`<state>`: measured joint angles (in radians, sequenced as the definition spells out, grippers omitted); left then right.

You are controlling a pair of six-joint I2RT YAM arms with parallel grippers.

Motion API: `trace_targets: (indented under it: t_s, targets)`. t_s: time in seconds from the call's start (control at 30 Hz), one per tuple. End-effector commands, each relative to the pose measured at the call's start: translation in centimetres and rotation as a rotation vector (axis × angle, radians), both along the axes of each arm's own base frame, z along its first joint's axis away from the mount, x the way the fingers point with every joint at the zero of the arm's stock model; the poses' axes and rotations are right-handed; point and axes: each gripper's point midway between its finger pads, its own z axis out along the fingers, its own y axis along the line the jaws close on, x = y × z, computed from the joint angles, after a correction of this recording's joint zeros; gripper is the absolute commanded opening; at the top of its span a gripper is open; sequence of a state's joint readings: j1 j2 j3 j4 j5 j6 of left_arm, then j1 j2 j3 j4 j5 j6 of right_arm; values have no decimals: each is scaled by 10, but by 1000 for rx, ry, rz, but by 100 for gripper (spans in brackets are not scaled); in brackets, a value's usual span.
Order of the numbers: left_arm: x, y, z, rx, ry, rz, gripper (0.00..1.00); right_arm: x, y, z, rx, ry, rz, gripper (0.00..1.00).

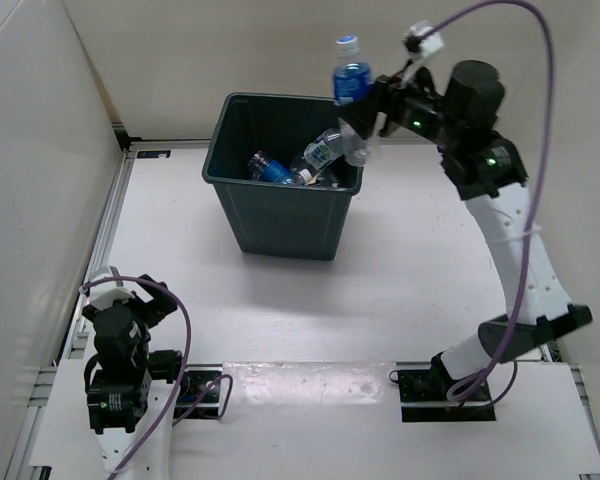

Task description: Put the plastic bottles in the bin

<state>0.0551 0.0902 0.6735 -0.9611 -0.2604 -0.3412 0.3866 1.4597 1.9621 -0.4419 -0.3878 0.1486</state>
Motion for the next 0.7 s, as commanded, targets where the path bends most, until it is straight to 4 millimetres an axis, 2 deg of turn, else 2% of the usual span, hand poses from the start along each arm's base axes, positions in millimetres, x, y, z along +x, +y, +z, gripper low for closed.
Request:
trace_targets:
  t_s: [0.0,0.03,0.07,0.1,0.13,0.17,0.2,0.3,0.33,0.37,0.4,0.43,0.47,0.5,0.53,0.6,0.63,0.67]
  targets:
    - [3,-2,0,-2,-1,-15,100,-5,40,42,14,-182,55,59]
    - [4,-3,-1,-1,2,-19,100,7,52,36,-20,-200,59,63]
    - [4,-3,-1,-2,7,-18,100,-4,70,27,-45,-174,110,71]
    - [4,-3,-1,-4,5,-19,100,-7,73,36,-40,-192,115,78]
    - [4,-3,-2,-4,11,-18,100,5,78,25,-98,-209,85,89]
    - [5,-4,-1,-5,9,-25,100,5,82,10,-140,-157,24,90]
    - [5,-3,-1,-4,9,-16,100,6,77,18,-144,-167,-20,90]
    - [4,-3,-2,-7,9,-17,100,17,56,9,-193,-127,-155,90]
    - [3,-3,-1,-5,1,-20,100,20,45,5,-208,-124,-198,90]
    - [3,-4,-1,-7,2,-21,100,25,42,-8,-230,-100,-210,90]
    - [3,-3,-1,-5,1,-19,100,32,21,-12,-238,-83,-257,90]
    - [3,-3,1,-4,-4,-21,100,39,12,-31,-269,-39,-285,90]
    - [1,-3,2,-4,-5,-19,100,37,-3,-28,-241,-10,-337,90]
    - [0,-3,1,-7,-1,-15,100,44,-23,-37,-259,24,-386,90]
    - [-1,-3,4,-6,-14,-15,100,52,-40,-59,-286,77,-431,90]
    - [-1,-3,3,-6,-15,-12,100,46,-73,-57,-259,106,-507,90]
    - [-1,-2,2,-4,-13,-9,100,50,-93,-73,-258,163,-559,90]
    - [-1,-2,3,-5,-17,-9,100,48,-121,-84,-263,207,-624,90]
